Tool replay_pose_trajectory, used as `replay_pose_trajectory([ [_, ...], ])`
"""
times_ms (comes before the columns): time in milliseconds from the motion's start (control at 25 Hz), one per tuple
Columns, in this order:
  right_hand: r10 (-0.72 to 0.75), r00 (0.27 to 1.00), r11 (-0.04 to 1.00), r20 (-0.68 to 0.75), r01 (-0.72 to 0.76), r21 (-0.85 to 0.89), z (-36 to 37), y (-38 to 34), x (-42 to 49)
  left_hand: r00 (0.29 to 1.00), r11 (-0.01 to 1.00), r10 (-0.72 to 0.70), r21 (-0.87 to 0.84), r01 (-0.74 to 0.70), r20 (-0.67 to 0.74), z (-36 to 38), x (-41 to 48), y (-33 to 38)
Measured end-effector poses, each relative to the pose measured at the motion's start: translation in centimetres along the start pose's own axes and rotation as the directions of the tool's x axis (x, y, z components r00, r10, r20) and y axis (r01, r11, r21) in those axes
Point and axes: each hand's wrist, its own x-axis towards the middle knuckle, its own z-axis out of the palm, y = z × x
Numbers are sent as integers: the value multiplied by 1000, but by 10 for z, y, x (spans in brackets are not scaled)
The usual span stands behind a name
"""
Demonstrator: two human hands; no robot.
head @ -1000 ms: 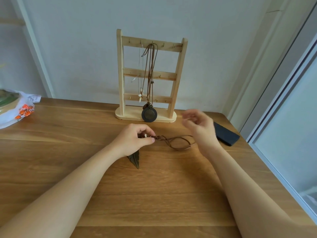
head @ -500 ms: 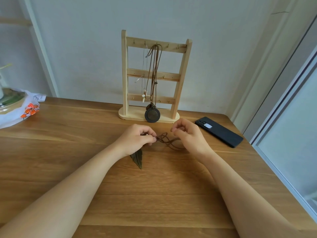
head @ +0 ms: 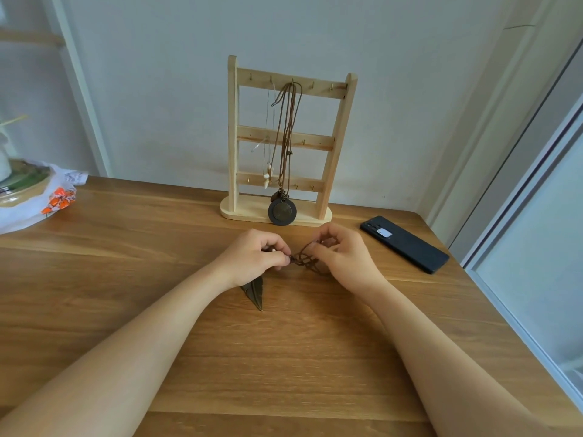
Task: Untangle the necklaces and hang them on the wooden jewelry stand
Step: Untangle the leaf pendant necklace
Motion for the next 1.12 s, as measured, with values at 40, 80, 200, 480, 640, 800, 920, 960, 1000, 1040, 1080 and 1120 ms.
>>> replay_pose_trajectory([
  [40, 31, 993, 997, -113, -23, 77, -2, -1, 3, 1000, 1000, -3, -1, 3, 3, -1, 0, -1],
  [80, 108, 959, 976, -262, -52, 212, -7, -1, 6, 1000, 1000, -7, -6, 7, 3, -1, 0, -1],
  [200, 461, 739, 778, -491, -70, 625, -40, 8, 14, 1000, 999, -16, -33, 16, -10, -1, 0, -1],
  [480, 499, 719, 758, -484, -90, 647, -48, 8, 12, 997, 999, -31, -35, 29, -65, 3, 1, -2],
  [640, 71, 913, 962, -402, 45, 271, -34, -4, 0, 1000, 999, -13, -40, 12, -23, 3, 2, 0],
  [800, -242, 967, 946, 75, 253, -203, -4, -1, -2, 1000, 998, 13, -63, -13, -7, 1, 3, 0],
  [920, -257, 962, 938, 91, 271, -216, 3, 3, -3, 999, 997, 20, -73, -17, 33, 1, 3, 0],
  [960, -250, 965, 940, 80, 262, -219, 3, 4, -2, 999, 997, 18, -73, -15, 38, 1, 2, 0],
  [1000, -230, 970, 944, 79, 242, -224, 3, 4, -1, 999, 997, 17, -72, -14, 40, 1, 2, 0],
  [1040, -196, 977, 952, 81, 210, -223, 4, 4, 0, 999, 997, 16, -73, -14, 34, 1, 2, -1],
  [1080, -156, 985, 963, 76, 168, -209, 3, 5, 2, 1000, 997, 13, -77, -11, 18, 1, 3, -2],
  [1120, -115, 992, 976, 55, 123, -179, 1, 6, 3, 1000, 996, 3, -86, -4, -9, 1, 3, -3],
])
